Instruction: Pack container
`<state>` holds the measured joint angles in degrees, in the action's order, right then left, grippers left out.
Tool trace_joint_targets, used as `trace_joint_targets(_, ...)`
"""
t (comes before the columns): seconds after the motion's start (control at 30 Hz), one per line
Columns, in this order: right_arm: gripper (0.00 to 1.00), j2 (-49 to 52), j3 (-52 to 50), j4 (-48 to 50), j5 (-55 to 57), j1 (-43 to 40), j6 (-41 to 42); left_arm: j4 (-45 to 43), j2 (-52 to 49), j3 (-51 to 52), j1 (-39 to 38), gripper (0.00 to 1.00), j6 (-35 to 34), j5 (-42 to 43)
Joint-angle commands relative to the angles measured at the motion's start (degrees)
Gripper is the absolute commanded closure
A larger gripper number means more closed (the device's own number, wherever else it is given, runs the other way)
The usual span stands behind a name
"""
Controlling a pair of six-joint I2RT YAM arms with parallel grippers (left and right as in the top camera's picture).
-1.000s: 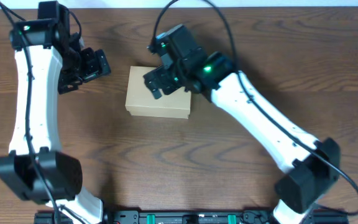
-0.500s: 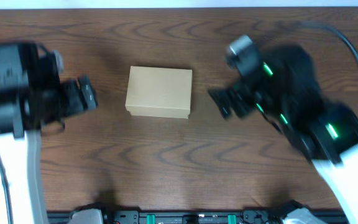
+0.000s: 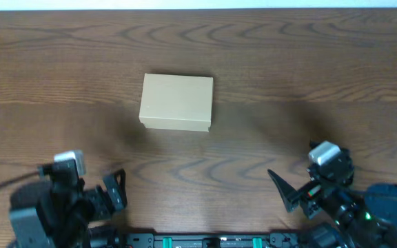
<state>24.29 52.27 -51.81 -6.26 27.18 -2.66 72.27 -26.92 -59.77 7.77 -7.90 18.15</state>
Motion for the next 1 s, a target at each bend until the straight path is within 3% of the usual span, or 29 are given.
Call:
trace_joint_targets(0.0,0.01,-0.68,-1.07,-0.31,0.04,-0.63,1.55,-0.46,5.09,2.58,0.09,0.05,-0.94,0.94)
trace_joint_targets(0.47,0.01,-0.68,-1.07,-11.37,0.02,-0.63,1.55,0.07,9.42,4.44,0.09,0.05,-6.23,1.31)
trace_joint_targets(0.73,0.01,-0.68,-1.07,-15.43,0.02,-0.63,1.55,-2.82,9.42,4.57,0.09,0.05,-3.89,-9.66)
trace_joint_targets(0.97,0.01,-0.68,-1.07,-15.47,0.02,-0.63,1.55,-12.81,10.01,8.09,0.09,0.05,-3.87,-16.92)
